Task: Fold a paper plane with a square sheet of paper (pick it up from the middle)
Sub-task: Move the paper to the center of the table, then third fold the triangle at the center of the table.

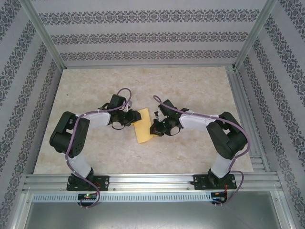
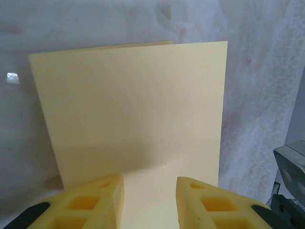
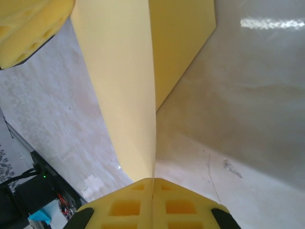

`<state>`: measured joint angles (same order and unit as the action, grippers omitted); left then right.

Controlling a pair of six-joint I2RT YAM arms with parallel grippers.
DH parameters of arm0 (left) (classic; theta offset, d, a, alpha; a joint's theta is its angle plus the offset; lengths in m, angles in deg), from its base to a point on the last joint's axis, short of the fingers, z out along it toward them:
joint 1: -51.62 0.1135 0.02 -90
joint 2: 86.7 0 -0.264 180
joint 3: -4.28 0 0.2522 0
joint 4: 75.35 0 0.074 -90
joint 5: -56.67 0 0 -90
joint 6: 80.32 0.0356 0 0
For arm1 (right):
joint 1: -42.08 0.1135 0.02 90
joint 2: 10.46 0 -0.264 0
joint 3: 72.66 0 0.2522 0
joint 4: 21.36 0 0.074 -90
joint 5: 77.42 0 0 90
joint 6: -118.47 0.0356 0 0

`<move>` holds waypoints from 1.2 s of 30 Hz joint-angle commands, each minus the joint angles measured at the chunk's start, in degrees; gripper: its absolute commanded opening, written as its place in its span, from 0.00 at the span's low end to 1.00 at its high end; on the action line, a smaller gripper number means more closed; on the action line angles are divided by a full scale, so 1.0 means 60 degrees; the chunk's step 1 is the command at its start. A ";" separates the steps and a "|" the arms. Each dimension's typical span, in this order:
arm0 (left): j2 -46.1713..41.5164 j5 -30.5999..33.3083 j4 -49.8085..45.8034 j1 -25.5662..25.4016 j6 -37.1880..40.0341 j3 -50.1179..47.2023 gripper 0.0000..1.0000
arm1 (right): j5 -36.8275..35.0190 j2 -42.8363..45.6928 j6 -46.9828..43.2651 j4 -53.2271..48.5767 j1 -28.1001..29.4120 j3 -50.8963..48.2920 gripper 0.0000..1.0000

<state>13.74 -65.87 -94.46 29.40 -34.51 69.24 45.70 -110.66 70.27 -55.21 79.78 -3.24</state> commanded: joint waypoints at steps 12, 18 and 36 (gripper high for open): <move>0.0476 0.0369 0.0158 -0.0145 0.0258 0.0095 0.32 | 0.0324 0.0776 0.1262 0.1224 -0.0057 -0.0946 0.30; 0.0616 0.0369 0.0219 -0.0152 0.0243 0.0111 0.31 | 0.0253 0.1165 0.1725 0.1548 -0.0028 -0.1362 0.28; 0.0688 0.0282 0.0307 -0.0203 0.0255 0.0153 0.31 | -0.0019 0.0110 0.1846 0.2541 0.0268 -0.0472 0.00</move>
<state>16.97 -64.31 -94.41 28.92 -34.13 69.54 46.27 -108.83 82.11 -42.65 80.50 -8.56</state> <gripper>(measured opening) 0.310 0.050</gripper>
